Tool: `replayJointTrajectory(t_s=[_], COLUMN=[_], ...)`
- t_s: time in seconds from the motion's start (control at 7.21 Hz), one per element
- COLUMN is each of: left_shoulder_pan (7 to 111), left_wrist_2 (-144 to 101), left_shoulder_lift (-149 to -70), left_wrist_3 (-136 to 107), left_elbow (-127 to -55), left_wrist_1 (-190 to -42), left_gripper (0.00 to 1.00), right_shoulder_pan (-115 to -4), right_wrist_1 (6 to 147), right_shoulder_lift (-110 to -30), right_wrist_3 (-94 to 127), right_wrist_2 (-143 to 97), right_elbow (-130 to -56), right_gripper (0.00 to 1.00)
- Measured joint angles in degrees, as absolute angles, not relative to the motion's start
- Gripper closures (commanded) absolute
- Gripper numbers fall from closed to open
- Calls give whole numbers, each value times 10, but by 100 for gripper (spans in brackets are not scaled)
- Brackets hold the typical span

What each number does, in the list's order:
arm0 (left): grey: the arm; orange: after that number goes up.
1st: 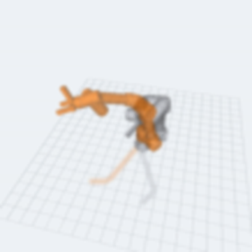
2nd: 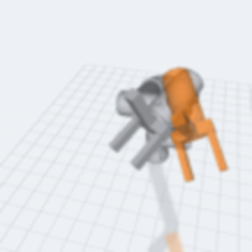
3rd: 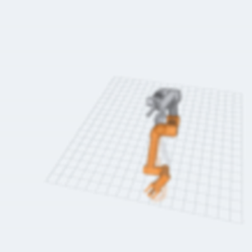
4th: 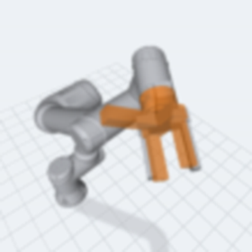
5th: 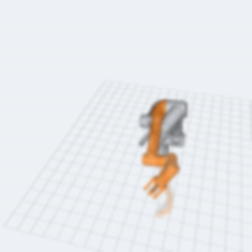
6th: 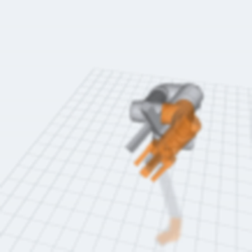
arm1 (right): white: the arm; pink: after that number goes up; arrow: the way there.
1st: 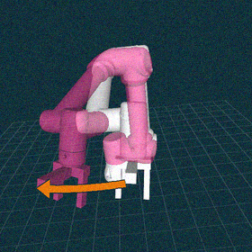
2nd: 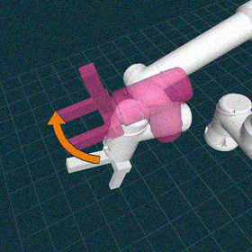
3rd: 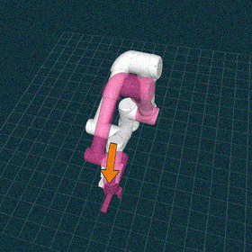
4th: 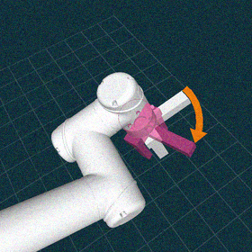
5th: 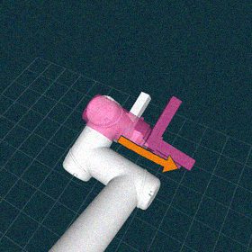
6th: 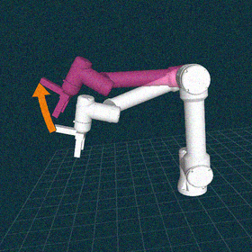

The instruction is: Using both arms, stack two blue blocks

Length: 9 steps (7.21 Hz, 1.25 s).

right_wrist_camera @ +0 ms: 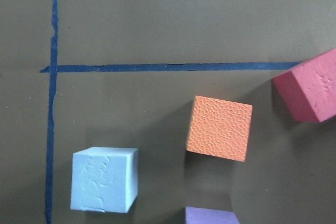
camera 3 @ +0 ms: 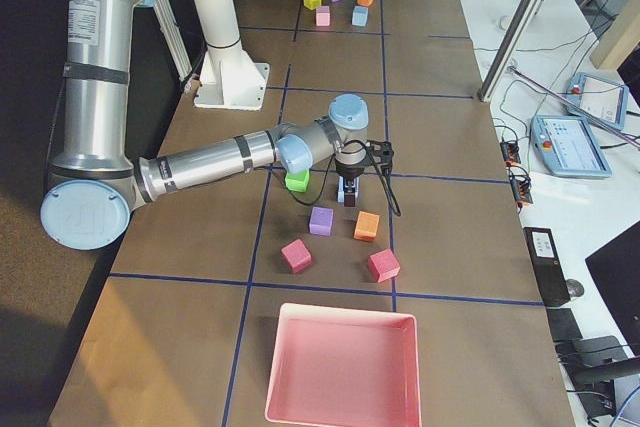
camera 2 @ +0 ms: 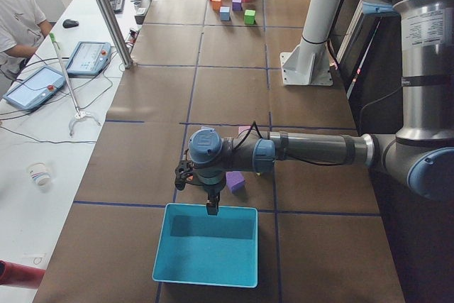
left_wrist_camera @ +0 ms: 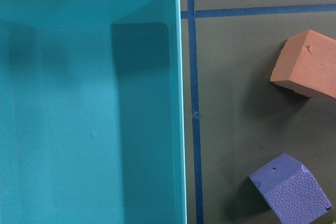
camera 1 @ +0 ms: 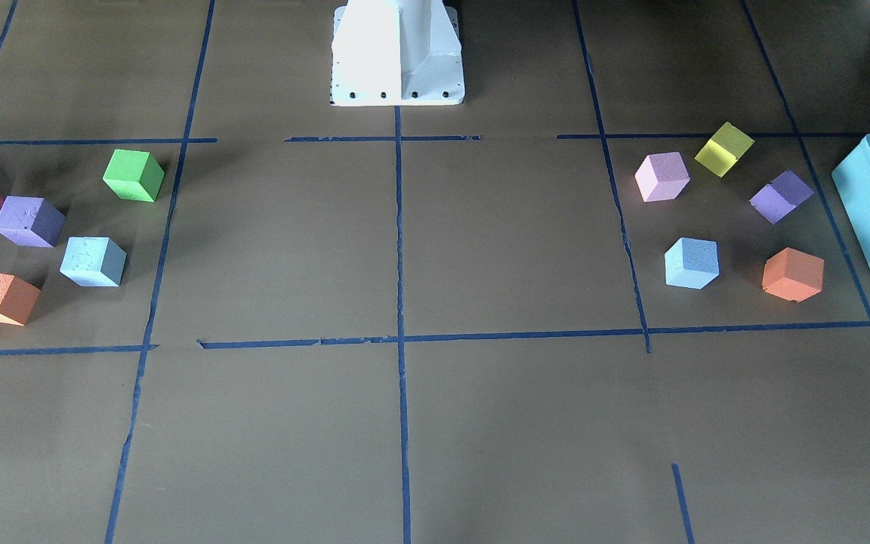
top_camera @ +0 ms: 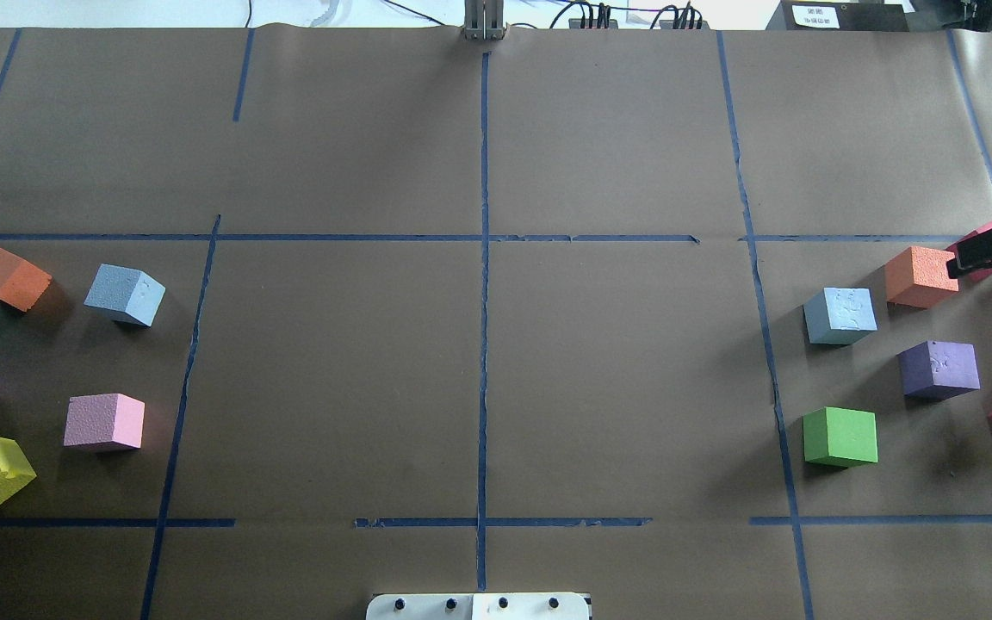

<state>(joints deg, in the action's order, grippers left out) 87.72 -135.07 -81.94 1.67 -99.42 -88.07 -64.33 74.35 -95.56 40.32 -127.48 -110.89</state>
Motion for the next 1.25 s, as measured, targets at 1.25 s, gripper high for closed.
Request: replayJointTrajectory(t_s=[1.25], left_shoulder_pan=[877], left_wrist_2=[-1351], left_shoulder_lift=[-818], left_wrist_3=[17], left_elbow=[-996], left_wrist_1=[-881], left_gripper=[0], right_shoulder_pan=[-484], right_wrist_1=[705], right_shoulder_lift=[-896], right_wrist_3=[515], right_wrist_2=[-1163], right_elbow=[-1046], right_gripper=[0])
